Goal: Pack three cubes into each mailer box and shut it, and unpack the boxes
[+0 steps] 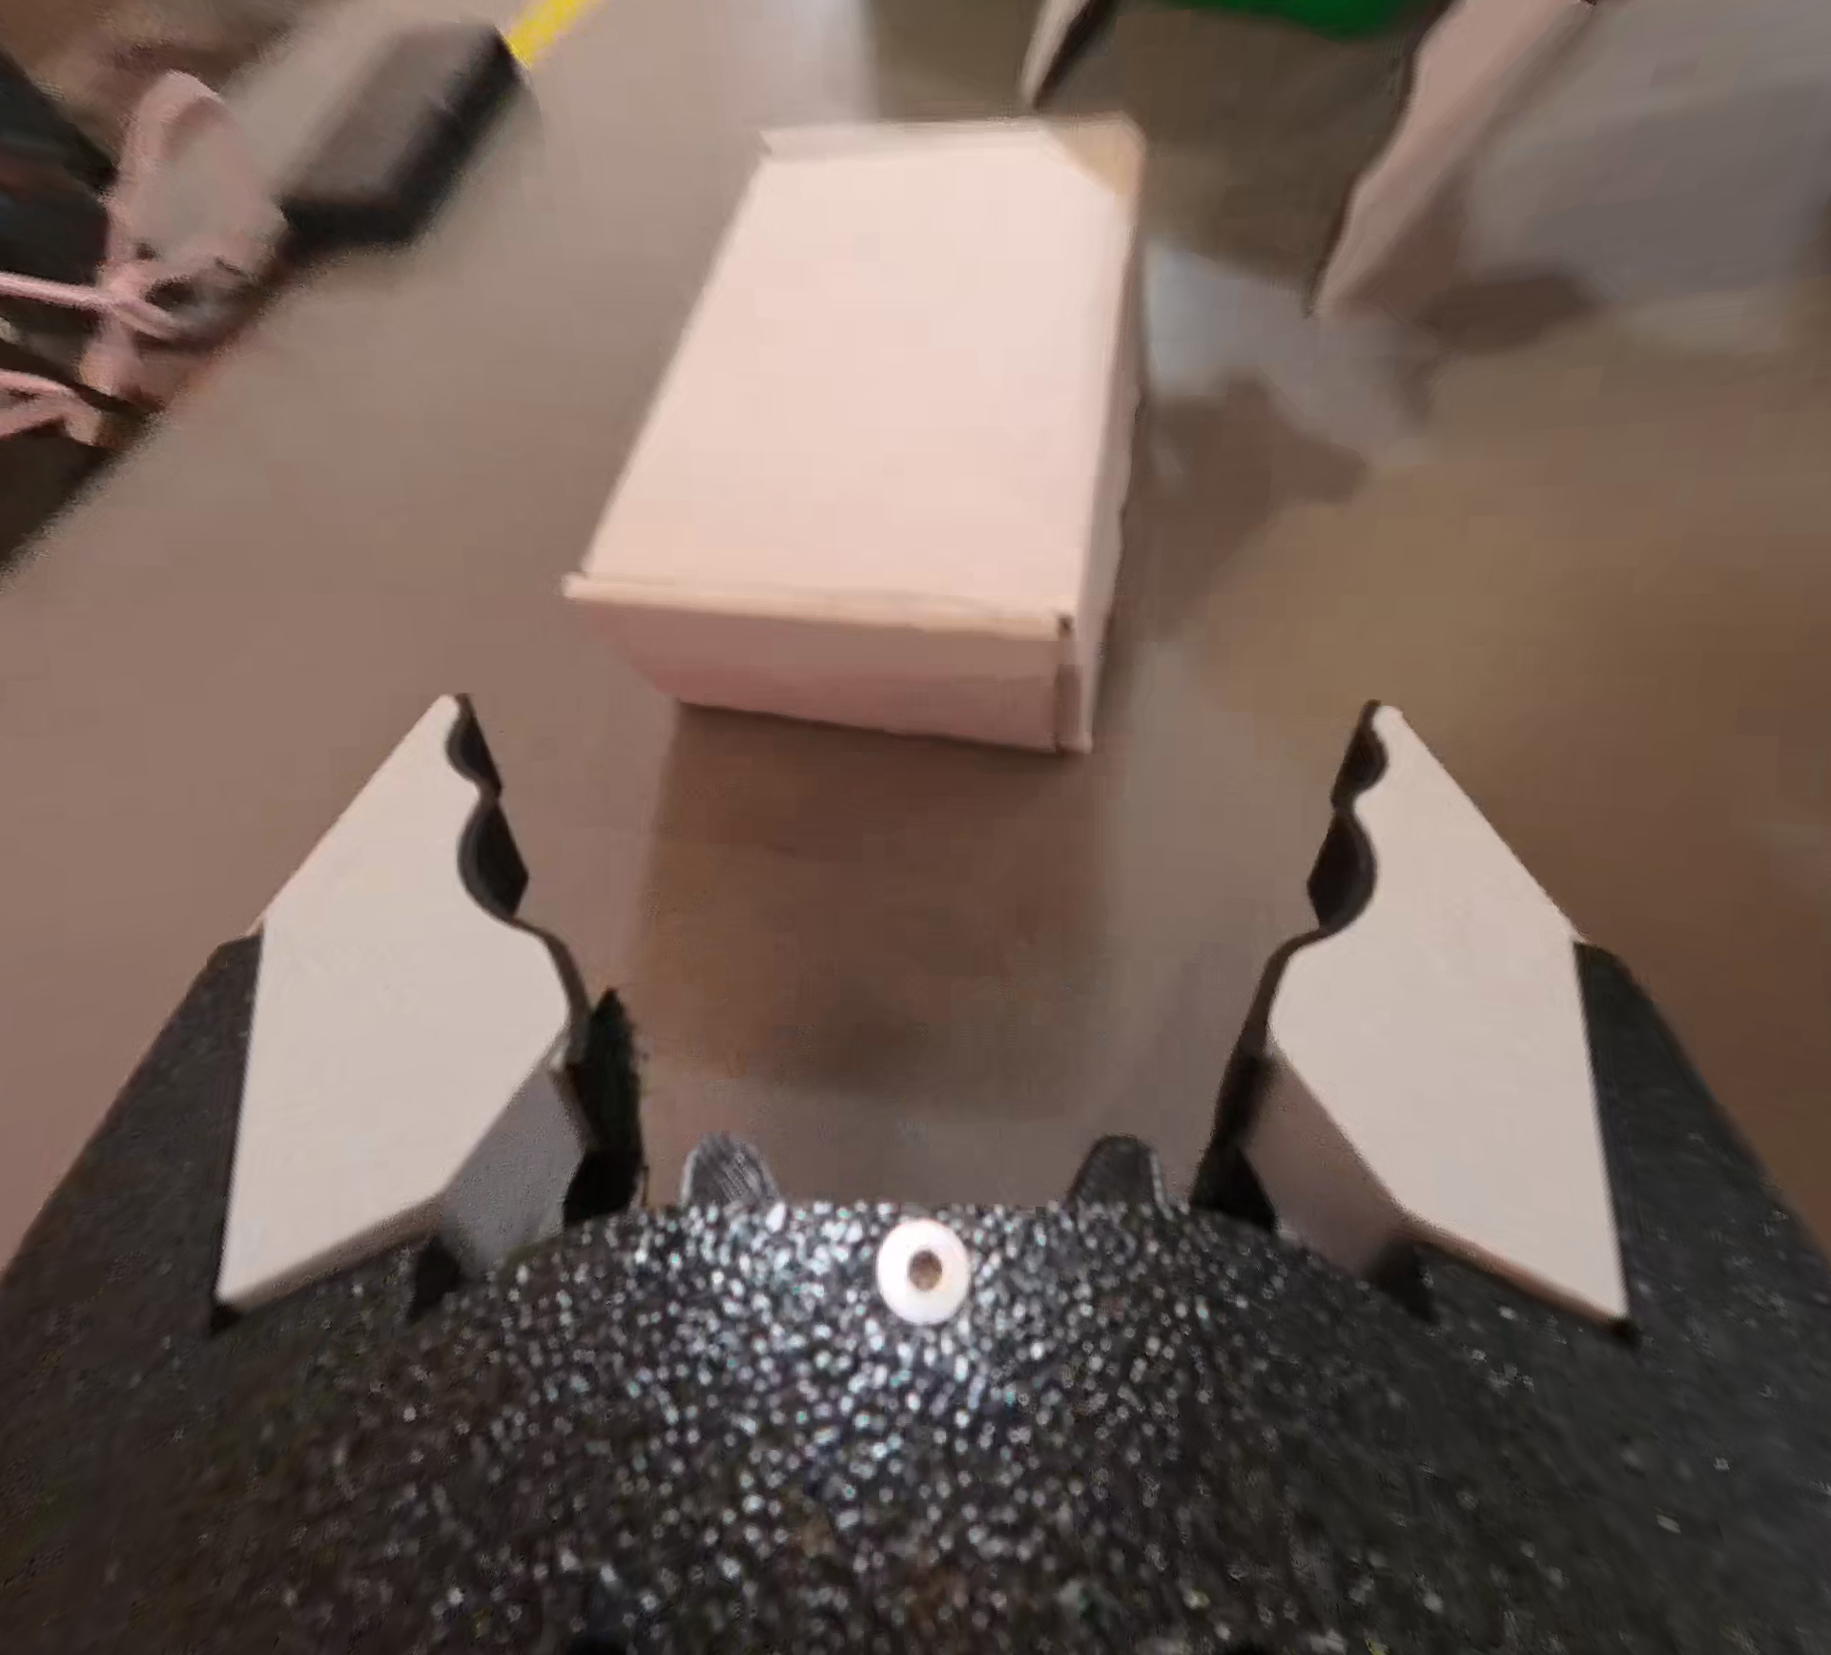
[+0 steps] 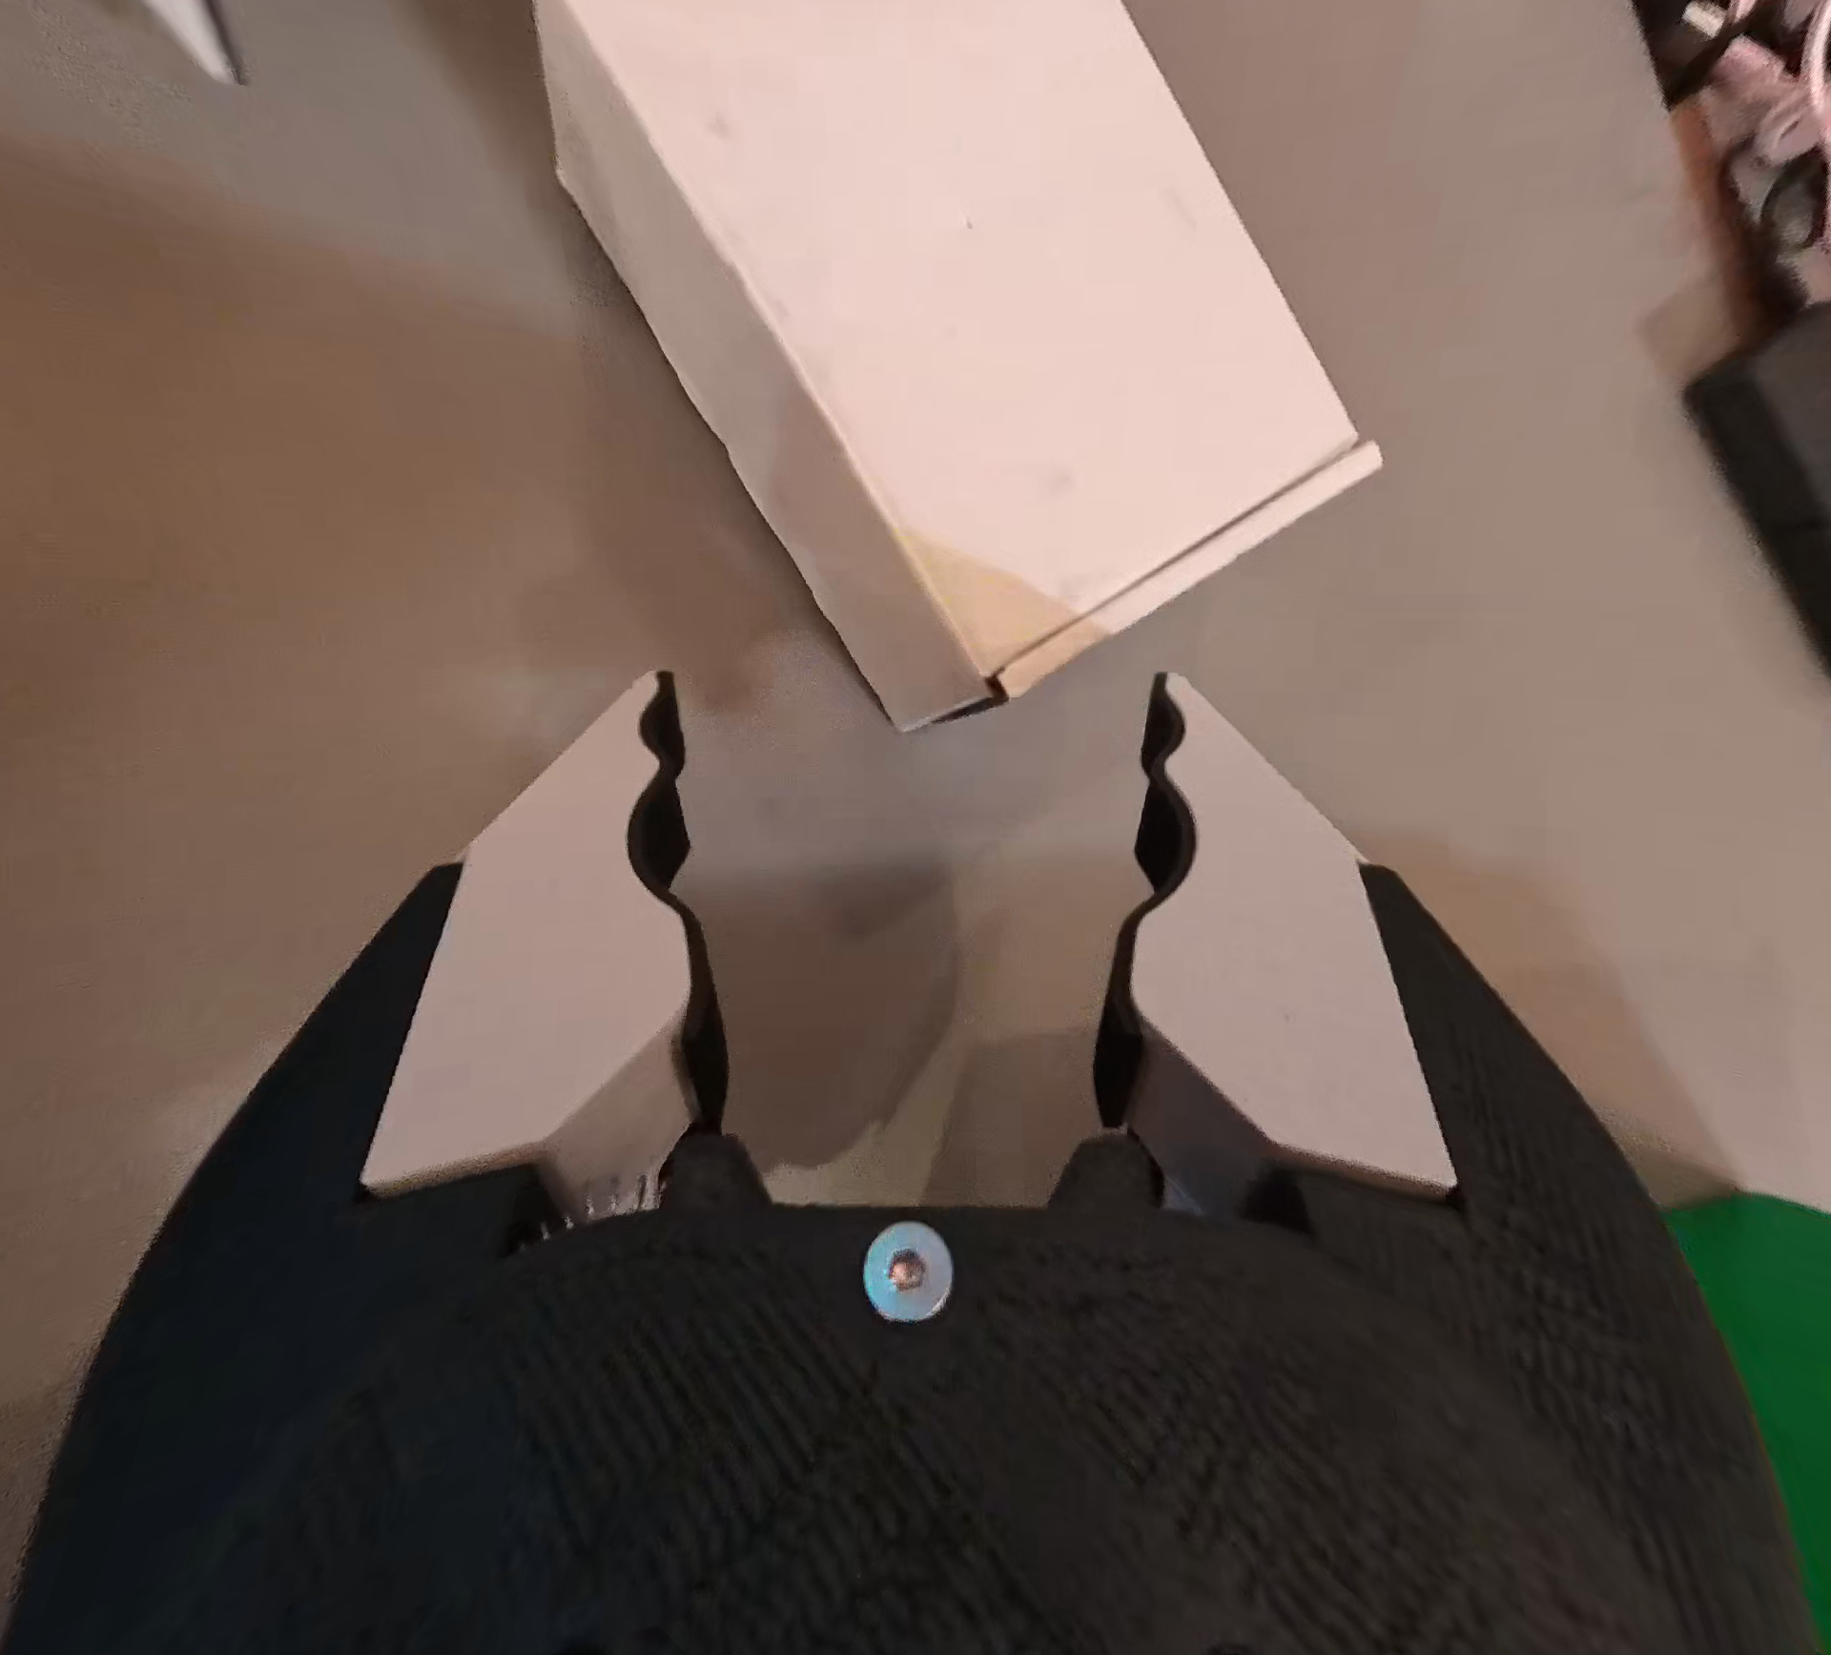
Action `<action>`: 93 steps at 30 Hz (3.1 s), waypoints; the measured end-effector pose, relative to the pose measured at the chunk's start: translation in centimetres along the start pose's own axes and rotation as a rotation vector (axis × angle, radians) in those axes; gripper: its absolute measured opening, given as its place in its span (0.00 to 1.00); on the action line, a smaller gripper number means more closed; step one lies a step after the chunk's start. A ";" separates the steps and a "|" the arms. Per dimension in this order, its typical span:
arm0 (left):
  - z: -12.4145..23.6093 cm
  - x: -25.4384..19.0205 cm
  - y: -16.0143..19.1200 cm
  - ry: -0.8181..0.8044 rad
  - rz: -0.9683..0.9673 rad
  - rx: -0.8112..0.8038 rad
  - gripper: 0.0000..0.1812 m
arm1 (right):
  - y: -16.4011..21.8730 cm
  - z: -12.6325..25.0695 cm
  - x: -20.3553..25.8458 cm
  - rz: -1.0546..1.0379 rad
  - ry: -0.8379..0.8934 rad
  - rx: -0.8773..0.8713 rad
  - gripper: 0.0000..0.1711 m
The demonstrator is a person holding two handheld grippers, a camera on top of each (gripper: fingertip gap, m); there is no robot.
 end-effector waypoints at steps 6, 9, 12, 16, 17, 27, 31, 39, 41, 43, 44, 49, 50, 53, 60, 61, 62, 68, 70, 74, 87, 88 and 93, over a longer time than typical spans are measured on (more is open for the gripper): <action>-3.4 0.9 -0.8 0.093 0.017 0.031 0.88 | -1.0 -1.4 0.0 0.189 0.067 -0.050 0.61; -5.4 1.5 -0.3 0.152 0.055 0.078 0.88 | -1.2 -2.1 0.0 0.243 0.077 -0.081 0.62; -6.4 1.3 0.5 0.187 0.027 0.103 0.88 | -1.2 -2.6 0.1 0.221 0.025 -0.114 0.63; -6.6 0.7 0.5 0.196 -0.051 0.093 0.84 | -1.2 -2.8 0.2 0.236 0.025 -0.105 0.64; -6.4 0.5 0.5 0.227 -0.052 0.086 0.80 | -1.4 -2.7 0.3 0.249 0.034 -0.112 0.64; -5.3 1.9 0.0 0.465 0.359 0.115 0.79 | -3.6 -3.3 1.7 0.736 0.447 -0.044 0.60; -4.8 1.3 0.1 0.492 0.331 0.123 0.79 | -3.6 -4.1 1.6 0.838 0.566 0.055 0.47; -4.1 1.1 0.7 0.098 -0.098 -0.060 0.88 | -3.2 -2.0 0.9 0.651 0.436 -0.109 0.40; -3.8 0.6 -0.3 -0.073 -0.304 -0.180 0.87 | -3.0 -1.6 0.8 0.632 0.412 -0.137 0.40; -3.1 -0.4 -1.5 -0.173 -0.460 -0.308 0.79 | -2.9 -1.4 0.8 0.641 0.392 -0.146 0.40; -2.8 -1.0 -1.8 -0.190 -0.514 -0.357 0.74 | -2.8 -1.4 1.0 0.645 0.381 -0.151 0.40; -2.6 -3.0 -2.0 -0.176 -0.628 -0.404 0.55 | -3.1 -1.0 1.7 0.644 0.325 -0.177 0.40; -2.6 -2.9 -2.0 -0.210 -0.638 -0.406 0.52 | -3.1 -0.9 1.8 0.643 0.325 -0.177 0.40; -2.6 -2.5 -1.8 -0.202 -0.616 -0.375 0.37 | -3.4 -0.5 2.0 0.693 0.376 -0.214 0.42; -2.8 -1.5 -1.9 -0.110 -0.395 -0.255 0.36 | -4.6 0.8 3.8 0.865 0.513 -0.330 0.38; -2.9 -1.4 -1.9 -0.099 -0.361 -0.243 0.35 | -4.7 0.9 3.9 0.883 0.535 -0.333 0.36; -2.9 -1.3 -1.9 -0.088 -0.329 -0.228 0.35 | -4.7 1.0 4.0 0.895 0.555 -0.337 0.34; -3.2 -0.9 -1.6 -0.052 -0.246 -0.190 0.36 | -4.8 1.1 4.0 0.912 0.601 -0.321 0.24; -3.3 -1.0 -1.5 -0.051 -0.244 -0.182 0.35 | -4.7 0.9 3.9 0.903 0.582 -0.312 0.22; -3.2 -1.0 -1.7 -0.050 -0.249 -0.186 0.35 | -4.5 0.8 3.9 0.915 0.576 -0.292 0.18; -2.6 -1.2 -2.4 -0.108 -0.350 -0.172 0.34 | -5.0 1.4 4.2 0.971 0.741 -0.234 0.20; -2.6 -1.2 -2.4 -0.108 -0.349 -0.172 0.34 | -5.0 1.4 4.2 0.968 0.739 -0.230 0.20; -2.4 -0.9 -2.4 -0.131 -0.383 -0.175 0.34 | -5.3 1.8 4.1 0.971 0.828 -0.257 0.13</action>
Point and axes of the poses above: each gripper's, where its closed fingertips meet, z back along the fingers, y out of its underside, x = y × z across the jaws, the point moved 8 cm from there along z, back along the fingers, and after that the axes turned 13 degrees about -y, right-handed, at the moved point
